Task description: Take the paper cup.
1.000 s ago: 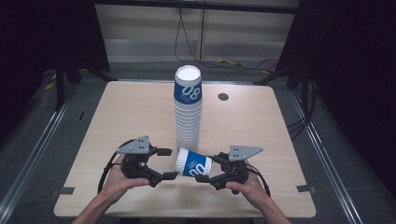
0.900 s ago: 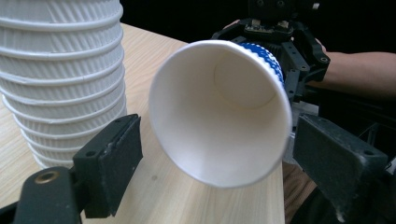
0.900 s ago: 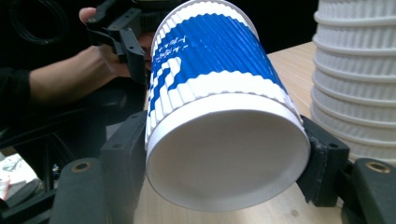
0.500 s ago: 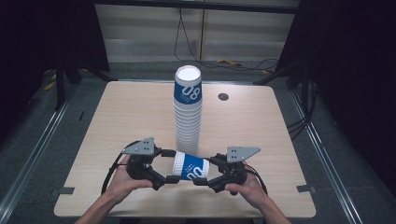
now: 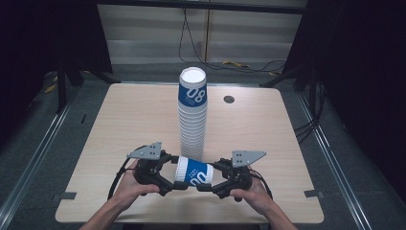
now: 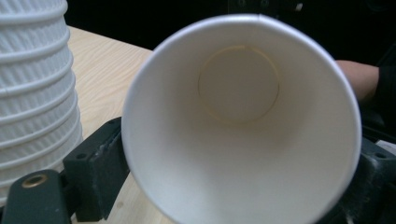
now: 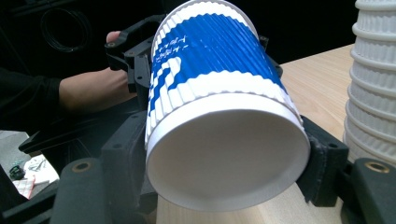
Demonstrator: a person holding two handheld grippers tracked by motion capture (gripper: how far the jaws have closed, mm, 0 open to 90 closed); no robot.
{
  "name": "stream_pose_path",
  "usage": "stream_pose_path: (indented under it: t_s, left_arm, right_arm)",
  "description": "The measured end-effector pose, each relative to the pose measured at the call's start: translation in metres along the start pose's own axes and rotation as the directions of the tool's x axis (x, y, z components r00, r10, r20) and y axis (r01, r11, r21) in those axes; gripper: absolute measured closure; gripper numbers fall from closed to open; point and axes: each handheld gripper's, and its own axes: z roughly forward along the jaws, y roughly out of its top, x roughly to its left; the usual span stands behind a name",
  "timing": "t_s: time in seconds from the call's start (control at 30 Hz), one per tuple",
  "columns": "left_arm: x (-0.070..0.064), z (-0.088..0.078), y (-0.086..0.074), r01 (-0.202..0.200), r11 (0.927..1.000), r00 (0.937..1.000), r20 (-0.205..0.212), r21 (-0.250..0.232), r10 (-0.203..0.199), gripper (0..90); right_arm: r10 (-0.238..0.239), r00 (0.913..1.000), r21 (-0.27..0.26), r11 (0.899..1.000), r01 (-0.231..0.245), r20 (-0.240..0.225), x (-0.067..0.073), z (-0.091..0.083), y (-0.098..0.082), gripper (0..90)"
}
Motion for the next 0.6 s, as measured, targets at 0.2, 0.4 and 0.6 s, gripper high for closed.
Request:
stream_pose_path:
  t_s: [0.2,0.4,0.6]
  left_arm:
    - [-0.0017,-0.0004,0.0014,-0.018,0.9997,0.9998,-0.012,-0.017,0.017,14.7]
    - [-0.0011,-0.0021,0.0020,-0.021,0.9994,0.9997,0.012,-0.028,0.021,16.4]
    - [-0.0017,-0.0033,0.0006,-0.026,0.9995,0.9992,0.029,-0.016,0.026,18.7]
  right_arm:
    - [-0.004,1.0000,0.005,1.000,0.004,0.000,0.0002,0.0001,-0.0001,29.7]
    - [0.008,0.9999,0.011,1.000,-0.008,-0.009,-0.0006,0.0000,0.0000,29.4]
    - [0.013,0.9998,0.039,0.999,-0.013,-0.016,0.0004,0.0009,-0.0002,28.7]
